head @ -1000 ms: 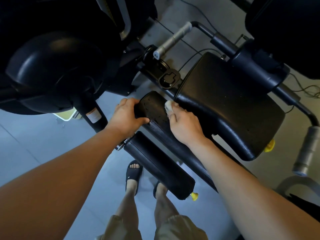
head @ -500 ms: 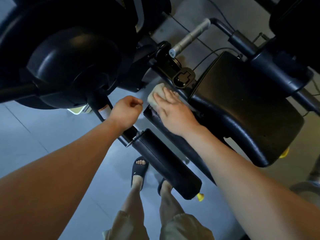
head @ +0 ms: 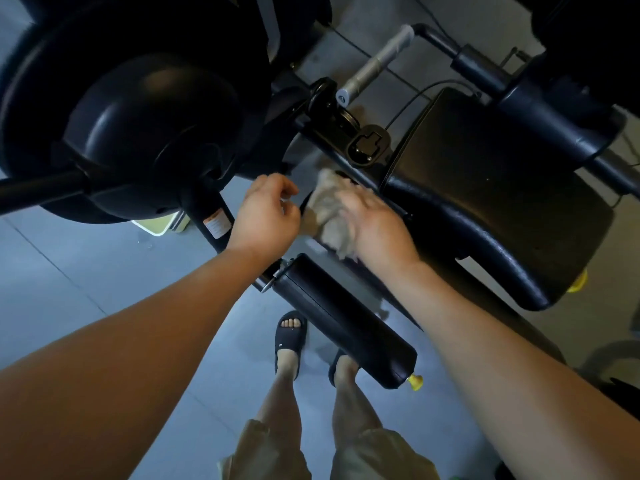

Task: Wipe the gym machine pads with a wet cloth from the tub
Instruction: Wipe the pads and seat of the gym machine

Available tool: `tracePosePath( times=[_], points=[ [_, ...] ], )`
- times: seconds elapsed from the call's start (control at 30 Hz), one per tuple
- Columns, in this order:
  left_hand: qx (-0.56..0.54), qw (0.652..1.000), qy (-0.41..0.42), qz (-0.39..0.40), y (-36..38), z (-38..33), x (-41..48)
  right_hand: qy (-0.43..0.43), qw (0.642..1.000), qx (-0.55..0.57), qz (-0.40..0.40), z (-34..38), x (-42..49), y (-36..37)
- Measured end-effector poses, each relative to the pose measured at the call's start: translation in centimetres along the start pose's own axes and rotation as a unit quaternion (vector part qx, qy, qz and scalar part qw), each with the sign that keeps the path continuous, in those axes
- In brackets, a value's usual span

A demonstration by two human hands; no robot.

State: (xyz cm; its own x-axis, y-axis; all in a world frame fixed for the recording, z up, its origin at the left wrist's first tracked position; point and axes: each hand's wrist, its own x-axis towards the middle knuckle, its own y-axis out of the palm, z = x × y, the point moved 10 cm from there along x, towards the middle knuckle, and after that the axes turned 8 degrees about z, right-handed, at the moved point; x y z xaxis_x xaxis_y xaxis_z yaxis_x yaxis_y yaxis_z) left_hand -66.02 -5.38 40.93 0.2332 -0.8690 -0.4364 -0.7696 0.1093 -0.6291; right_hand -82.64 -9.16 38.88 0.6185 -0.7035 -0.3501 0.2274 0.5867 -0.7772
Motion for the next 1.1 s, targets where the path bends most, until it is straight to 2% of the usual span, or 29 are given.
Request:
tracePosePath(
  times=[0.07, 0.1, 0.23, 0.33, 0.4, 0.5, 0.57, 0.67, 0.8, 0.9, 1.0, 1.07, 1.1],
  points=[
    [0.054, 0.997, 0.050, 0.012, 0.7, -1.1, -0.2, 0.061, 0.997, 0.039, -0.035, -2.7, -0.8, -0.7],
    [0.071, 0.995, 0.074, 0.018, 1.1, -1.8, -0.3, 0.062, 0.996, 0.046, -0.040, -3.1, -1.4, -0.7],
    [0.148, 0.972, 0.179, 0.024, 2.4, -5.2, -1.1, -0.027, 0.999, -0.028, -0.020, -1.7, -3.5, 1.0],
    [0.237, 0.937, 0.249, 0.059, 4.4, -6.6, -2.5, -0.088, 0.993, -0.083, -0.003, -1.2, -5.9, 2.1],
    [0.279, 0.917, 0.273, 0.084, 5.7, -6.3, -3.3, -0.066, 0.991, -0.118, 0.010, -2.3, -6.7, 2.2],
    [0.272, 0.928, 0.248, 0.060, 5.4, -5.9, -2.9, 0.091, 0.991, -0.097, 0.006, -6.0, -5.6, 1.0],
    [0.268, 0.934, 0.232, 0.041, 5.0, -6.1, -2.5, 0.140, 0.988, -0.063, 0.006, -6.6, -5.0, 1.0],
    [0.274, 0.928, 0.251, 0.042, 5.5, -6.8, -2.7, 0.087, 0.993, -0.078, -0.011, -4.1, -6.3, 2.1],
    [0.326, 0.908, 0.243, 0.100, 7.9, -6.6, -3.8, 0.053, 0.992, -0.116, -0.024, -3.0, -9.3, 2.4],
    [0.324, 0.911, 0.226, 0.121, 8.9, -6.4, -4.4, 0.054, 0.989, -0.095, -0.097, -3.2, -10.2, 0.7],
    [0.319, 0.914, 0.210, 0.133, 10.2, -6.9, -4.4, 0.060, 0.984, -0.026, -0.167, -4.5, -10.7, -1.1],
    [0.334, 0.908, 0.211, 0.142, 11.3, -7.3, -4.4, 0.073, 0.988, 0.023, -0.137, -5.2, -10.3, -1.9],
    [0.329, 0.907, 0.216, 0.148, 11.7, -7.6, -4.5, 0.085, 0.992, 0.044, -0.087, -5.5, -9.7, -1.7]
  ],
)
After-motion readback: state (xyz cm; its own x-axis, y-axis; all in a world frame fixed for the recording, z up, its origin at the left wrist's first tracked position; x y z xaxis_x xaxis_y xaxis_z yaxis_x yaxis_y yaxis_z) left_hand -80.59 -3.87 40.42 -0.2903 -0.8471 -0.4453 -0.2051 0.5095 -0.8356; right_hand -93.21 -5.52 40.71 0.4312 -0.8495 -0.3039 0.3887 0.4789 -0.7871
